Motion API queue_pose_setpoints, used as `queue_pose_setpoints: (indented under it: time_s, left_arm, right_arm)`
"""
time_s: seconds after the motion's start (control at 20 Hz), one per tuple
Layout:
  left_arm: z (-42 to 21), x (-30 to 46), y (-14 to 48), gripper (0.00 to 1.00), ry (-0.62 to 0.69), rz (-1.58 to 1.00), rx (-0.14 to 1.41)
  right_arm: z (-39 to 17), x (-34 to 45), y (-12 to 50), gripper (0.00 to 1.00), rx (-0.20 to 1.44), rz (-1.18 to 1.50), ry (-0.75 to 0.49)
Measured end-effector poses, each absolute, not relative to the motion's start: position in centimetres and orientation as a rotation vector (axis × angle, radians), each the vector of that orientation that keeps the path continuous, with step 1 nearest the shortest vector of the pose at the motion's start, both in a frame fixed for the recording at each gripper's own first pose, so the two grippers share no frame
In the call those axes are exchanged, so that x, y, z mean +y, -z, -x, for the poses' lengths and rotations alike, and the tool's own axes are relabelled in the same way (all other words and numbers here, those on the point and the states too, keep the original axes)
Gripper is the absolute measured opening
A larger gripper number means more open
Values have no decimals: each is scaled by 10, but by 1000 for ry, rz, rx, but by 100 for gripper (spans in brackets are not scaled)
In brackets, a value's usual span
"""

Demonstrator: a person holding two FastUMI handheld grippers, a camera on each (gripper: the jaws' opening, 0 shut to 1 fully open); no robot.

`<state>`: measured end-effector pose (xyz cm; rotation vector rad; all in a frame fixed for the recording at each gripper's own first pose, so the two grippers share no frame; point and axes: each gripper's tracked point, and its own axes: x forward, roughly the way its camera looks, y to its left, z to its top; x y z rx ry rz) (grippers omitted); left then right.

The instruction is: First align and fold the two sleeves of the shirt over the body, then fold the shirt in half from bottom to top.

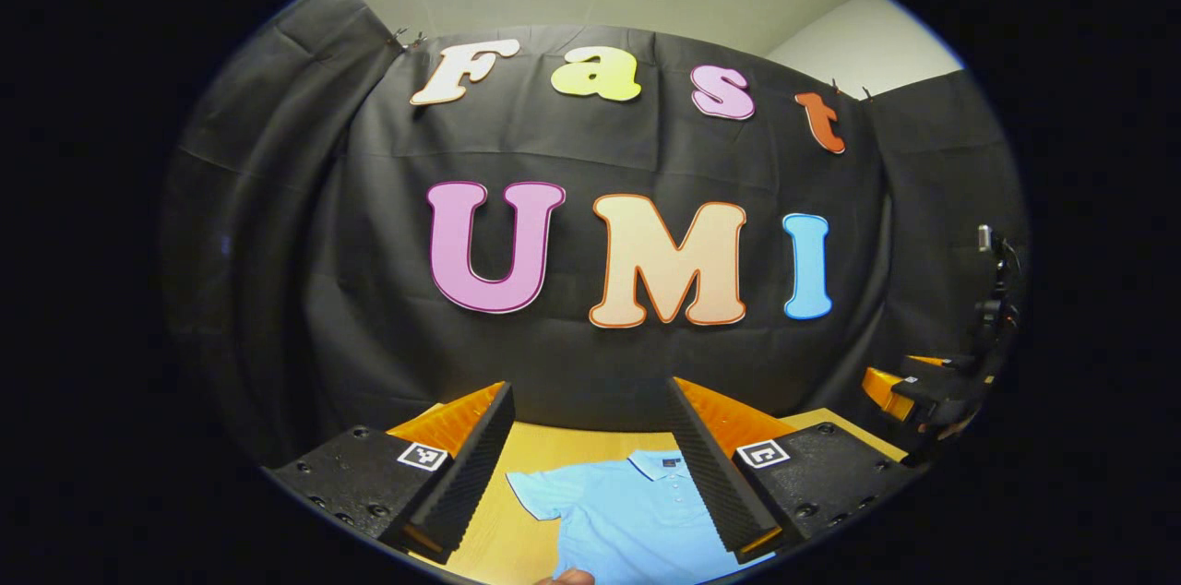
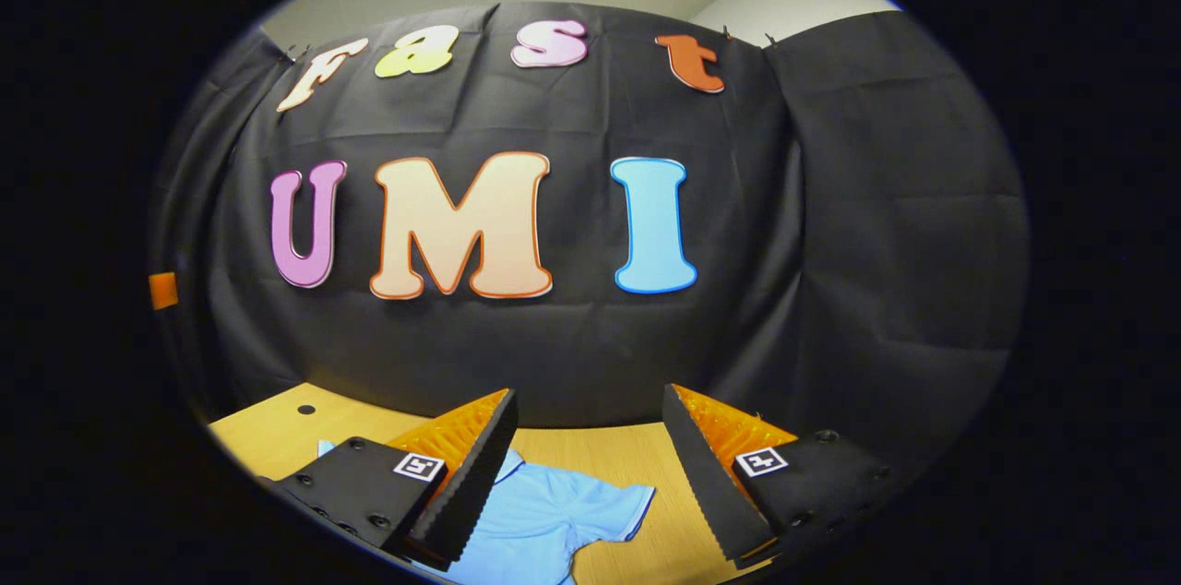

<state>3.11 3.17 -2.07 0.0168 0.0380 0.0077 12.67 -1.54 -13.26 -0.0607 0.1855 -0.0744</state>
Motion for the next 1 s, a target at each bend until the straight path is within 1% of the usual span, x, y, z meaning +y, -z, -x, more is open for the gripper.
queue_pose_setpoints:
  time_s: [0.3,0.55,0.6,0.7,0.85,1.0]
  left_arm:
    - [-50,43,34,97,-26,-16,73]
    - [-65,50,49,97,-31,-18,112]
    - [-67,51,51,99,-35,-16,118]
    - [-71,51,57,97,-38,-12,133]
    - [-75,55,68,97,-45,-14,165]
    - [-79,62,73,97,-58,-18,179]
  right_arm:
    - [-165,-34,216,99,361,52,113]
    - [-192,-61,290,99,503,36,177]
    - [-193,-67,305,99,529,40,189]
    - [-193,-79,335,99,596,43,219]
    - [-188,-85,382,99,714,28,245]
    - [-185,-89,415,99,779,47,251]
